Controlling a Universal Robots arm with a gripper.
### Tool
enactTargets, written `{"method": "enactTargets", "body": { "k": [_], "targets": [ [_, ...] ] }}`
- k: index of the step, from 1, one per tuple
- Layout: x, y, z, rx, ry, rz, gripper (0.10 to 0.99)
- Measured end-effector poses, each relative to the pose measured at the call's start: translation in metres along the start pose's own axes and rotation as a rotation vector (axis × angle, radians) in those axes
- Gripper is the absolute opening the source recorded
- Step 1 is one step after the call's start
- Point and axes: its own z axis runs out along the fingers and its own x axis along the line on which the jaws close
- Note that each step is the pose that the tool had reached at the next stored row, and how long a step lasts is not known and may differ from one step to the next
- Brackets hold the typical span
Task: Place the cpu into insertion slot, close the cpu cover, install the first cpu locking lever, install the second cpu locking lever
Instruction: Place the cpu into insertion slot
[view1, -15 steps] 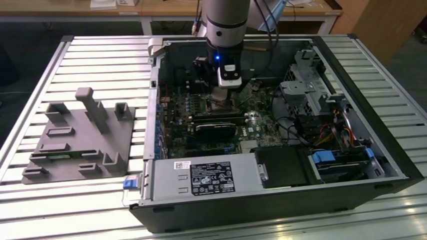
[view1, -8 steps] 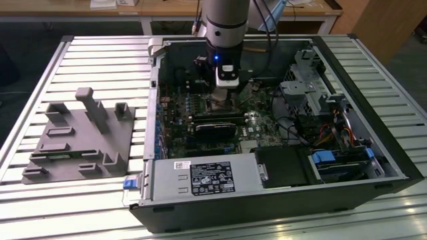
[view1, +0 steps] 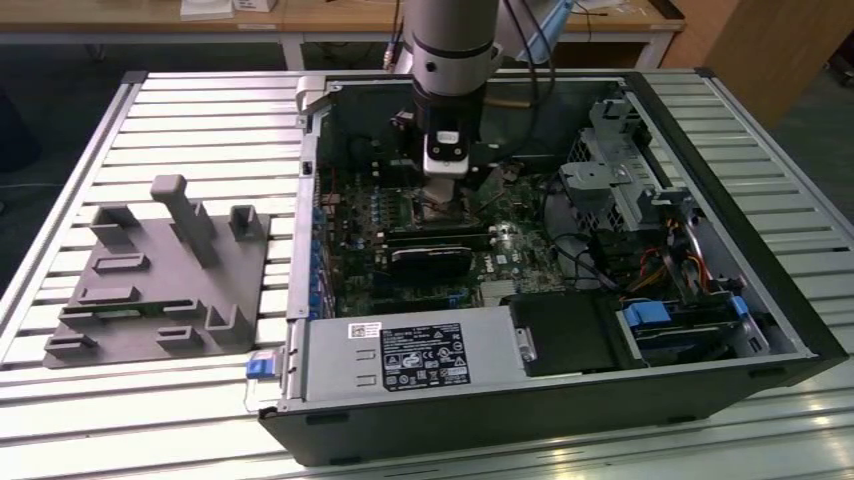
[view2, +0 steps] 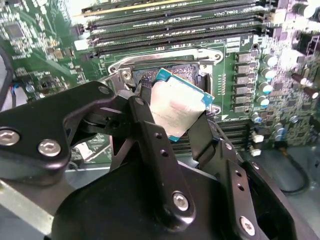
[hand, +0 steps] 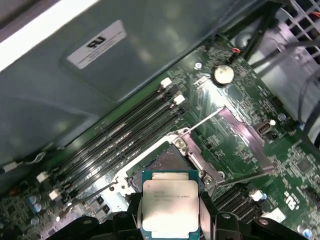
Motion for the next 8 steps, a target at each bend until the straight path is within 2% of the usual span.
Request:
{"method": "enactTargets", "body": {
  "k": [8],
  "targets": [
    [0.0000, -0.0001, 0.0017, -0.001, -0.0114, 0.134, 0.541]
  ]
}}
